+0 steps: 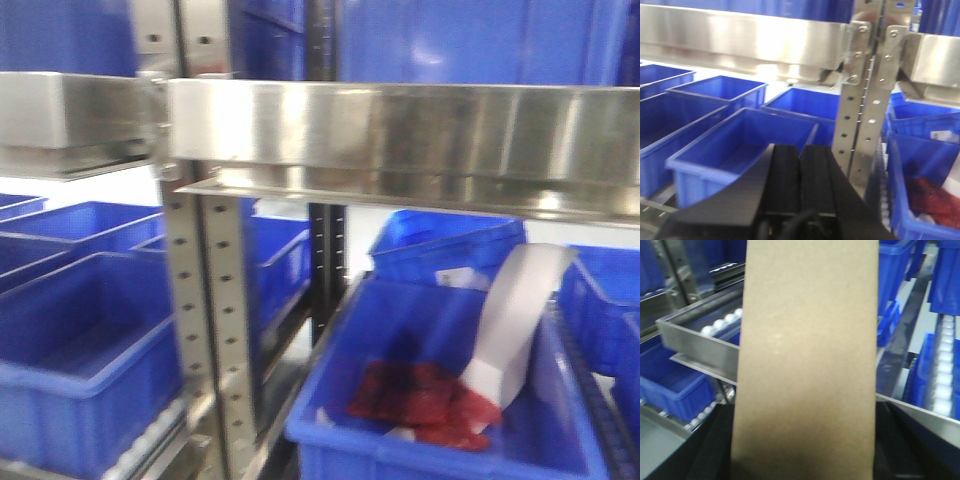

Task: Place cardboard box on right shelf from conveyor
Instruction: 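Drive toward the steel shelf rack with blue bins, box held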

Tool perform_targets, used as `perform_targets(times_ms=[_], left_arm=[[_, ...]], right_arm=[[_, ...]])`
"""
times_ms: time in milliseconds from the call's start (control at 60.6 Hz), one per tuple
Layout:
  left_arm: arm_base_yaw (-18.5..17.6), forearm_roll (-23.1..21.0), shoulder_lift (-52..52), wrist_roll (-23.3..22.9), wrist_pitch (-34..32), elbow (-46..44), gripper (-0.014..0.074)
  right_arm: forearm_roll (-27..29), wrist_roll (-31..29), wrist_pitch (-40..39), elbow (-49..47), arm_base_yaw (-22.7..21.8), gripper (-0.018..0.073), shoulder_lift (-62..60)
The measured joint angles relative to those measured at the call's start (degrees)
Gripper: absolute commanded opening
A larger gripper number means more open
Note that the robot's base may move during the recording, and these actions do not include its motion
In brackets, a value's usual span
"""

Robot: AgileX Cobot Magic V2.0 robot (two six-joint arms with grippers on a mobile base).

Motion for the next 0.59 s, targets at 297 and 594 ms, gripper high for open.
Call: perform_targets(times_ms=[297,594], left_arm=[[0.00,0.00,0.00,0.00,0.00,0.00,-0.0116],[0.00,0.00,0.00,0.00,0.00,0.00,-0.0116]], right_arm=[[0.00,0.00,0.00,0.00,0.00,0.0173,0.00],[0.00,0.00,0.00,0.00,0.00,0.0173,0.00]])
